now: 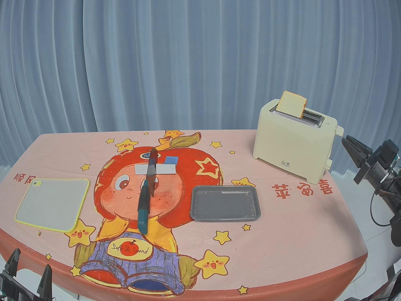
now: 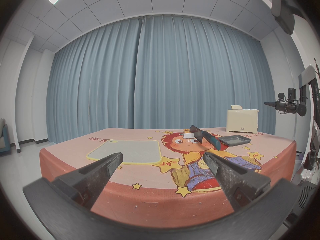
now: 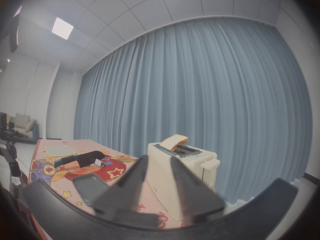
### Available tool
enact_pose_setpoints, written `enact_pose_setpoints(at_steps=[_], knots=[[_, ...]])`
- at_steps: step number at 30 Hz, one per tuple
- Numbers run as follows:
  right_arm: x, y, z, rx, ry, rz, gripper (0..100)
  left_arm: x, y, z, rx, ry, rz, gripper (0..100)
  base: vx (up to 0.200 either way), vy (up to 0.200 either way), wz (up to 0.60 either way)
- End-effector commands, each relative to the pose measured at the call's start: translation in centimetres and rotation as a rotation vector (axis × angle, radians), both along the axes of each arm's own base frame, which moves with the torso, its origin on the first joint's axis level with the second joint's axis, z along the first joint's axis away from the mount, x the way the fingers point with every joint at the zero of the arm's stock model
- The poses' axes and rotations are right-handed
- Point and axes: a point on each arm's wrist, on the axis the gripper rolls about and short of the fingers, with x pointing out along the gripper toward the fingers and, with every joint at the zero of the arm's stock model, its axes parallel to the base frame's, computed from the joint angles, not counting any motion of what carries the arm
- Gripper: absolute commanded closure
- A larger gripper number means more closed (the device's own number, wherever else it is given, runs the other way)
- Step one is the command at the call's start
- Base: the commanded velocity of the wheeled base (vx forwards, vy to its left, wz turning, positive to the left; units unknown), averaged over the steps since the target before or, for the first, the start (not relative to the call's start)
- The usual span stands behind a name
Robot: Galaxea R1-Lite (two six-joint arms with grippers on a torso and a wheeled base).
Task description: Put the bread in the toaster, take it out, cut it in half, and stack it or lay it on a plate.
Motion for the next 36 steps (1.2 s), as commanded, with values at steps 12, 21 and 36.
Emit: enact_pose_setpoints(at_steps=[12,21,36], knots=[[-0.1,0.7,-0.1,0.002,-0.001,0.037,0,0.0,0.0,-0.5,0.0,0.001,0.0,0,0.0,0.0,0.0],[-1.4,0.7,0.1,0.017,-0.001,0.041,0,0.0,0.0,-0.5,0.0,0.001,0.0,0,0.0,0.0,0.0],[-2.8,0.1,-0.5,0.182,0.086,-0.066,0,0.0,0.0,-0.5,0.0,0.003,-0.001,0,0.0,0.0,0.0]])
